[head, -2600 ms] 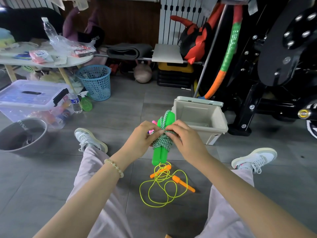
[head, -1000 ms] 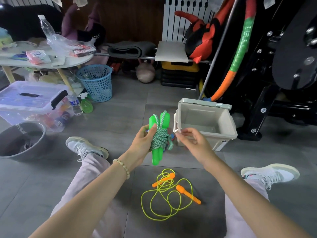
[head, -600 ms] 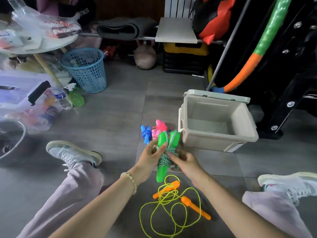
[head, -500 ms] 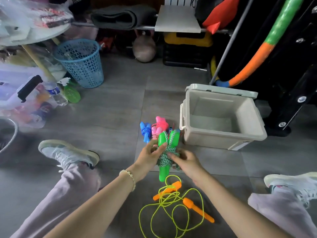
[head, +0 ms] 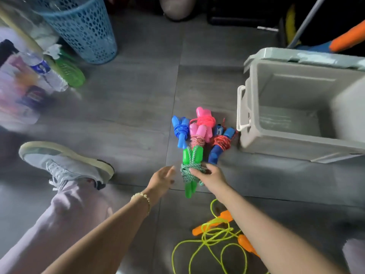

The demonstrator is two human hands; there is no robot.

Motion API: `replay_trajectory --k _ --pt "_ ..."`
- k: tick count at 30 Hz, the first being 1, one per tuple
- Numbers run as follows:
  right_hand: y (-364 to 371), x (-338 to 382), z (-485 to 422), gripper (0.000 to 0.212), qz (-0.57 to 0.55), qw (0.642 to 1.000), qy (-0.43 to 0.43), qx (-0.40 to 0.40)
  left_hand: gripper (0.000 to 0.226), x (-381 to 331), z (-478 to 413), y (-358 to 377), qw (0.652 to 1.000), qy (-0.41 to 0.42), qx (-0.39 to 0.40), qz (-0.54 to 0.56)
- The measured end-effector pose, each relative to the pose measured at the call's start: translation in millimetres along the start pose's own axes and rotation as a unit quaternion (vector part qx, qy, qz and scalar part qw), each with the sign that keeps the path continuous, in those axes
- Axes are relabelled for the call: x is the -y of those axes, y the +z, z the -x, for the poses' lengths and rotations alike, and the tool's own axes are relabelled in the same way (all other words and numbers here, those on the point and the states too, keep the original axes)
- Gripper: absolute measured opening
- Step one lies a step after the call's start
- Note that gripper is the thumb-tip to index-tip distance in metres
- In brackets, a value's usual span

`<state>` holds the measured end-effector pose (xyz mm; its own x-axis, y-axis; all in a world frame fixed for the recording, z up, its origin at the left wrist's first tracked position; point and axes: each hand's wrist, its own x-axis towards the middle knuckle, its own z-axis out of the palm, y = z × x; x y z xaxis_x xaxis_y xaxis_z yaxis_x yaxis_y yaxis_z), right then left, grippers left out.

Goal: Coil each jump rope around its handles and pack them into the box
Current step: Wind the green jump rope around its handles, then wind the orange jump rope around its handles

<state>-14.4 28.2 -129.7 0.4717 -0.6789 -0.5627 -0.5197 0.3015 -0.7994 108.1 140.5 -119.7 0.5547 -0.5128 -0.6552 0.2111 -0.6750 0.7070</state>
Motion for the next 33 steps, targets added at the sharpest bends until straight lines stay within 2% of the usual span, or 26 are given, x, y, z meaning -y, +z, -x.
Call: replay_trajectory --k 4,8,11,13,15,16,20,22,24,28,31,33 --pt "26.7 -16.5 -26.0 0.027 0.049 0.999 -0.022 0.005 0.021 10.9 -25.4 11.0 0.996 -0.026 0.021 0.088" --pt "24.0 -34.8 -41.4 0.034 0.075 0.997 0.013 0.001 0.026 22.8 -41.2 19.3 0.998 -0.028 0.019 0.06" --pt "10.3 -36.8 -42.4 0.021 0.02 0.999 0.033 0.001 0.03 27.7 -40.6 20.9 0.997 -0.02 0.021 0.072" --pt "-6.4 -38.3 -35.8 0.022 -0.017 0.999 0.044 -0.007 0.027 30.8 -35.0 23.0 0.998 -0.021 0.007 0.056" --pt "-30.1 -43.4 -24.2 0.023 -0.003 0.999 0.041 -0.023 0.022 34.5 -22.5 29.4 0.998 -0.054 0.01 0.023" --pt "-43.8 -48.3 -17.7 0.021 0.003 0.999 0.039 -0.034 0.027 35.4 -15.4 33.7 0.997 -0.069 0.017 -0.01" --pt "-88.9 -72.7 16.8 0.02 0.02 0.995 0.052 -0.079 0.04 44.7 14.5 57.0 0.964 -0.041 0.102 -0.242" --pt "-106.0 -89.1 37.0 0.022 0.035 0.993 0.08 -0.081 0.04 48.3 28.4 73.4 0.948 -0.035 0.144 -0.281" --pt "-119.6 -106.7 58.9 0.027 0.086 0.989 0.11 -0.049 0.042 52.0 39.6 90.9 0.943 -0.035 0.17 -0.282" --pt "-126.6 -131.2 90.3 0.032 0.121 0.985 0.12 -0.005 0.049 59.4 55.4 120.7 0.936 -0.007 0.167 -0.31" --pt "-120.1 -149.1 101.3 0.033 0.125 0.987 0.099 0.017 0.045 68.3 58.1 134.9 0.912 0.012 0.131 -0.389" --pt "-118.8 -159.0 107.7 0.032 0.155 0.983 0.081 0.062 0.058 71.9 60.5 141.5 0.897 0.025 0.111 -0.427"
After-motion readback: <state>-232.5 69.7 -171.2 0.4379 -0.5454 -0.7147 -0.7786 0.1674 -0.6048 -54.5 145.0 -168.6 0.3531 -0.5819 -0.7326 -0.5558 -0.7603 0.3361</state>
